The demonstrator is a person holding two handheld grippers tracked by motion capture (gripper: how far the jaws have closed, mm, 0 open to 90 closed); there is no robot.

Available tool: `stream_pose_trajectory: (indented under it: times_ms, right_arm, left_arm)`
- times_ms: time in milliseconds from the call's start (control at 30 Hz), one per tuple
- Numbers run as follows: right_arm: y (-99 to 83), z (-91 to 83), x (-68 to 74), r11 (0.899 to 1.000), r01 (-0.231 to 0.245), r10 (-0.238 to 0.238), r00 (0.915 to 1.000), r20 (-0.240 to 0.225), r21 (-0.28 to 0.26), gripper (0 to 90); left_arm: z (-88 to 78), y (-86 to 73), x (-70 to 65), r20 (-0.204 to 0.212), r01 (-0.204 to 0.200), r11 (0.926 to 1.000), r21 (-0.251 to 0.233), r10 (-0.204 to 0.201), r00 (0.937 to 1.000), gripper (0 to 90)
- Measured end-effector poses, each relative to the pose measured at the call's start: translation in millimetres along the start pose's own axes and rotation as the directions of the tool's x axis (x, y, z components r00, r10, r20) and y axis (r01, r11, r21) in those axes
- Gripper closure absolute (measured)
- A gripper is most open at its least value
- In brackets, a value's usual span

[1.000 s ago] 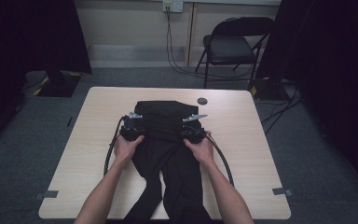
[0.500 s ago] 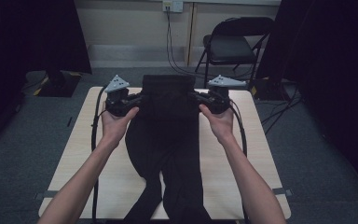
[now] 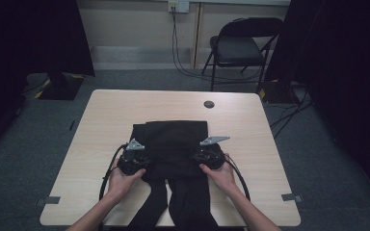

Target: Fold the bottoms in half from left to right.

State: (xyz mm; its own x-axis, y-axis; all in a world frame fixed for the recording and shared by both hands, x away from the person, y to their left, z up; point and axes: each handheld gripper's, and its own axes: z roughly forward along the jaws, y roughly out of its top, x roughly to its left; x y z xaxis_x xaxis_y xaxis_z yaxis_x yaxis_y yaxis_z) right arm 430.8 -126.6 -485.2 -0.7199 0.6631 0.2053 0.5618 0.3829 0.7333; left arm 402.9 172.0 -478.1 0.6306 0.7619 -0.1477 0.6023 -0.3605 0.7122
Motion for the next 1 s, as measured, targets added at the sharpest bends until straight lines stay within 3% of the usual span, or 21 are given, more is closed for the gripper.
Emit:
stream_pose_trajectory:
  times_ms: [33,100,233,333,367,400,433,467,500,533,567,600,633,667,733,767,833,867,900,933,1000]
  right_arm:
    - [-7.0,13.7,-8.8,0.999,-0.043,0.043,0.9990,-0.008,-0.012,87.1]
    - [-6.3,16.4,-11.9,0.998,-0.060,0.059,0.9981,-0.015,-0.029,87.2]
    - [11.6,30.8,-16.5,1.000,0.016,-0.014,0.9967,0.079,-0.018,87.1]
    - [32.2,47.4,-25.4,0.999,0.039,-0.037,0.9853,0.167,-0.006,86.4]
    - [36.3,50.9,-28.2,0.999,0.033,-0.031,0.9827,0.183,-0.006,85.9]
    - [42.4,55.8,-33.1,1.000,0.027,-0.025,0.9798,0.198,-0.007,84.9]
    - [49.7,59.3,-37.1,1.000,0.005,-0.006,0.9782,0.208,0.008,78.9]
    - [49.7,59.3,-37.1,1.000,0.005,-0.006,0.9782,0.208,0.008,78.9]
    - [52.7,59.0,-37.1,1.000,0.017,-0.022,0.9768,0.213,0.024,71.1]
    - [55.0,55.5,-35.4,0.999,0.033,-0.038,0.9722,0.231,0.025,62.0]
    - [56.4,48.7,-33.3,0.999,0.035,-0.034,0.9690,0.244,0.000,59.0]
    - [56.8,38.9,-32.0,0.999,0.042,-0.034,0.9710,0.237,-0.032,56.9]
    - [54.9,15.4,-29.7,0.993,0.037,-0.011,0.9733,0.229,-0.110,54.4]
    - [54.9,15.4,-29.7,0.993,0.037,-0.011,0.9733,0.229,-0.110,54.4]
    - [47.2,-7.4,-25.4,0.989,0.056,-0.025,0.9748,0.222,-0.135,54.5]
    - [42.6,-15.1,-22.8,0.990,0.060,-0.030,0.9749,0.220,-0.129,55.7]
    - [26.0,-29.7,-14.5,0.989,0.075,-0.052,0.9829,0.177,-0.126,68.1]
    - [26.0,-29.7,-14.5,0.989,0.075,-0.052,0.9829,0.177,-0.126,68.1]
    - [19.4,-31.4,-11.8,0.990,0.084,-0.065,0.9840,0.166,-0.112,72.0]
    - [11.2,-30.8,-9.4,0.993,0.079,-0.067,0.9886,0.135,-0.089,75.1]
    - [-5.6,-23.3,-3.3,0.995,0.100,-0.096,0.9893,0.109,-0.026,78.5]
  left_arm:
    - [3.2,0.4,2.3,-0.011,-0.007,1.0000,0.006,0.007,0.9999,82.1]
    - [13.4,-0.1,8.6,-0.038,-0.013,0.9998,0.018,0.013,0.9992,81.9]
    - [30.5,13.6,26.2,-0.102,-0.009,0.9999,-0.009,0.008,0.9948,81.1]
    - [45.6,26.5,41.1,-0.147,0.041,0.9979,-0.051,-0.048,0.9880,80.7]
    - [50.8,30.3,45.2,-0.180,0.030,0.9971,-0.069,-0.042,0.9828,79.8]
    - [53.5,33.1,47.9,-0.187,0.029,0.9973,-0.068,-0.041,0.9815,78.2]
    - [54.5,35.5,49.0,-0.198,0.033,0.9974,-0.064,-0.045,0.9792,70.6]
    - [53.9,37.8,49.7,-0.217,0.034,0.9977,-0.059,-0.046,0.9750,70.6]
    - [50.9,38.7,48.8,-0.238,0.026,0.9977,-0.063,-0.040,0.9704,63.2]
    - [46.1,39.1,47.5,-0.226,0.012,0.9975,-0.070,-0.027,0.9737,59.2]
    - [39.8,38.8,45.4,-0.210,0.006,0.9964,-0.084,-0.023,0.9774,56.6]
    - [32.0,38.1,42.0,-0.200,-0.003,0.9948,-0.102,-0.017,0.9797,53.2]
    - [24.0,37.2,37.5,-0.176,-0.011,0.9921,-0.125,-0.011,0.9842,52.1]
    - [13.4,35.2,31.0,-0.168,-0.038,0.9892,-0.142,0.014,0.9856,52.1]
    - [0.3,31.3,19.6,-0.145,-0.058,0.9860,-0.156,0.035,0.9888,53.3]
    - [-4.4,29.2,13.3,-0.123,-0.074,0.9842,-0.161,0.055,0.9909,54.7]
    - [-11.1,25.2,0.4,-0.102,-0.100,0.9792,-0.177,0.083,0.9913,64.8]
    - [-11.7,23.8,-6.3,-0.049,-0.090,0.9799,-0.178,0.083,0.9953,64.8]
    - [-9.0,23.2,-13.1,0.006,-0.111,0.9818,-0.154,0.114,0.9935,69.6]
    - [-5.5,22.7,-17.4,0.020,-0.118,0.9832,-0.139,0.122,0.9923,73.8]
    - [8.9,20.6,-23.3,0.109,-0.077,0.9924,-0.096,0.087,0.9902,74.6]
